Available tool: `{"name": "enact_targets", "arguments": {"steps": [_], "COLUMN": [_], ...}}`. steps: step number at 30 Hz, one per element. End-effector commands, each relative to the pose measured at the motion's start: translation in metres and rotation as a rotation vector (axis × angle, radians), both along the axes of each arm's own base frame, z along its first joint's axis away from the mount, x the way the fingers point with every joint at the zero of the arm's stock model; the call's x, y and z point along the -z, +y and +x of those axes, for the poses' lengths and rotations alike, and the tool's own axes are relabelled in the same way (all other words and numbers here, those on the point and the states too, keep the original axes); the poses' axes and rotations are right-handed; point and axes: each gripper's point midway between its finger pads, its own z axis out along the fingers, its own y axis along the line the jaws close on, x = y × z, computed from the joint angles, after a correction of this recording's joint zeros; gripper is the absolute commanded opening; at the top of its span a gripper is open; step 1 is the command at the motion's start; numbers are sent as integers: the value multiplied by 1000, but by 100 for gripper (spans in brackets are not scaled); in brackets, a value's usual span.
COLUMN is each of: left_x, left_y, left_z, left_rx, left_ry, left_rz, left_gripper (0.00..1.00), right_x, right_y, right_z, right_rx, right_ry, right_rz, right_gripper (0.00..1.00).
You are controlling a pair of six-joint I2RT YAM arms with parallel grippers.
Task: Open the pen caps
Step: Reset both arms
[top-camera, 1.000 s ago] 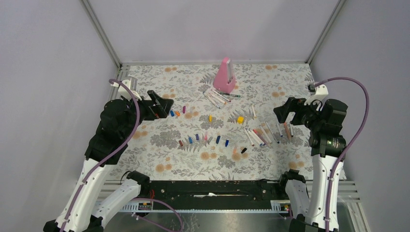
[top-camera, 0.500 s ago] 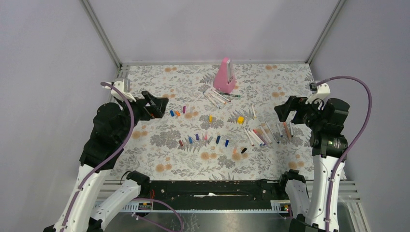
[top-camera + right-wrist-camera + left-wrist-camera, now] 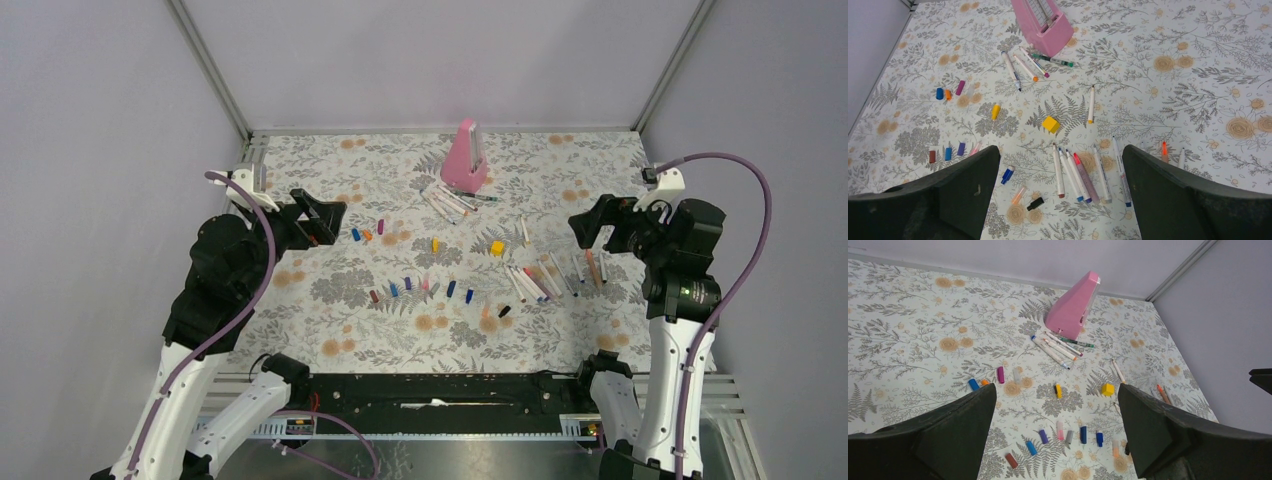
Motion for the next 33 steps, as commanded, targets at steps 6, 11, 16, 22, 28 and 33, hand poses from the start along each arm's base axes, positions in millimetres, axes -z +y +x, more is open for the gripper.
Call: {"name": "enact_targets", "arguments": {"steps": [6,11,16,22,28,33], "left_x": [-31,-30,-26,-24,-22,-23], "left_y": [7,7,7,6,4,1], "left_z": [1,3,6,9,14,18], "left_rx": [-20,-21,-27,-25,-24,-18], "left_ry": [-90,-87,-81,-77,-75,-76], "left_rz": [21,33,44,51,54,49], "left_gripper": [99,99,99,99,99,99], "right_x": [-26,-28,-29,-27,-26,-25], "right_y": [-5,-10,-14,-17,-23,-23], "right_z": [5,10,13,16,20,20], "right_rx": [17,40,52,66,90,92], "right_ry": [-54,-54,-54,-50,-48,-46], "right_rz": [-12,-16,-19,-18,-27,-24], "right_gripper": [100,100,100,100,100,100]}}
